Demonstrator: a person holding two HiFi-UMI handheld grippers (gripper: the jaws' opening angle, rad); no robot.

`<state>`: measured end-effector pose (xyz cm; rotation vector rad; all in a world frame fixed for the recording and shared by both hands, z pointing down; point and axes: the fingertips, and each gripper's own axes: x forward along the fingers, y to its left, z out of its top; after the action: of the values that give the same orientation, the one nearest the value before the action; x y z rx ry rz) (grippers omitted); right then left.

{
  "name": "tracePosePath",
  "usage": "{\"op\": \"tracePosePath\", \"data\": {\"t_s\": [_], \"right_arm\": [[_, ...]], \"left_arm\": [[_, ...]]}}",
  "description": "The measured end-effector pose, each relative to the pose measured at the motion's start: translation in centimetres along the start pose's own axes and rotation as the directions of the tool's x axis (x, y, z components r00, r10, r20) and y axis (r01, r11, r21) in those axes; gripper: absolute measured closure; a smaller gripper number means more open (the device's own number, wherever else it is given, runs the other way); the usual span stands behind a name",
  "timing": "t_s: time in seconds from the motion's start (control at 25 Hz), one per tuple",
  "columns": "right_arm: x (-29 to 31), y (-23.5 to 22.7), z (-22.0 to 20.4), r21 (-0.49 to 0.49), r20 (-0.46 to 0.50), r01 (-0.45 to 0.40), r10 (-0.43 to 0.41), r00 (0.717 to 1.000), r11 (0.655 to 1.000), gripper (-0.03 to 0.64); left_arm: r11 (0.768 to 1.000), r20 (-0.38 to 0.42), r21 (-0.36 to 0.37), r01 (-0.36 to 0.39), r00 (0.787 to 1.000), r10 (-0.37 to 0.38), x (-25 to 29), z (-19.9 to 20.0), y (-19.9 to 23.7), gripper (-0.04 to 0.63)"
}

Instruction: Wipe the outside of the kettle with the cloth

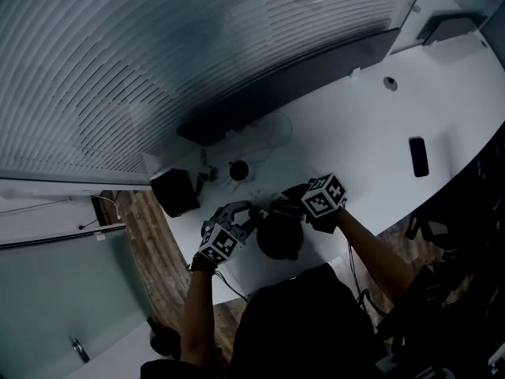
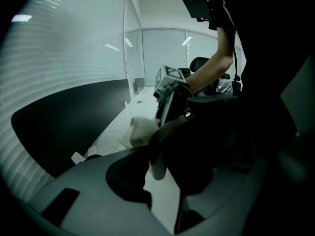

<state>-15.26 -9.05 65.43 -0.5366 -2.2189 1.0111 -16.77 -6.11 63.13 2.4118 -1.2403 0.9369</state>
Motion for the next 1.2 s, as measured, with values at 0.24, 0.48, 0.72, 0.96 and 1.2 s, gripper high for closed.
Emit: {"op": "tracePosePath", "data": {"t_s": [0.24, 0.48, 0.72, 0.96, 1.2], "right_arm": [[2.0, -4.6, -2.7, 0.163, -0.064, 0.009, 0.001, 0.998, 0.987, 0.531], [-0.3, 3.5, 1.4, -0.251, -0.006, -0.023, 0.023, 1.000, 0.968, 0.531], [0.5, 3.3, 1.9, -0.271, 0.007, -0.023, 0.026, 1.000, 0.962, 0.531], [0.1, -4.2, -3.2, 0.090, 0.092, 0.072, -0.080, 0.993, 0.993, 0.531], [-2.8, -0.2, -1.3, 0.097, 0.239, 0.027, -0.050, 0.970, 0.995, 0.531]], "left_arm": [[1.000, -0.008, -0.007, -0.001, 1.000, 0.001, 0.1, -0.1, -0.1, 0.479], [1.000, 0.007, -0.017, -0.003, 1.000, 0.003, 0.0, 0.2, 0.0, 0.479], [0.999, 0.020, -0.033, -0.011, 1.000, 0.012, 0.1, -0.1, 0.1, 0.479], [0.992, 0.062, -0.123, -0.036, 0.997, 0.043, 0.3, 0.2, 0.2, 0.482], [0.994, 0.052, -0.104, -0.035, 0.998, 0.040, 0.6, -0.1, 0.2, 0.483]]}}
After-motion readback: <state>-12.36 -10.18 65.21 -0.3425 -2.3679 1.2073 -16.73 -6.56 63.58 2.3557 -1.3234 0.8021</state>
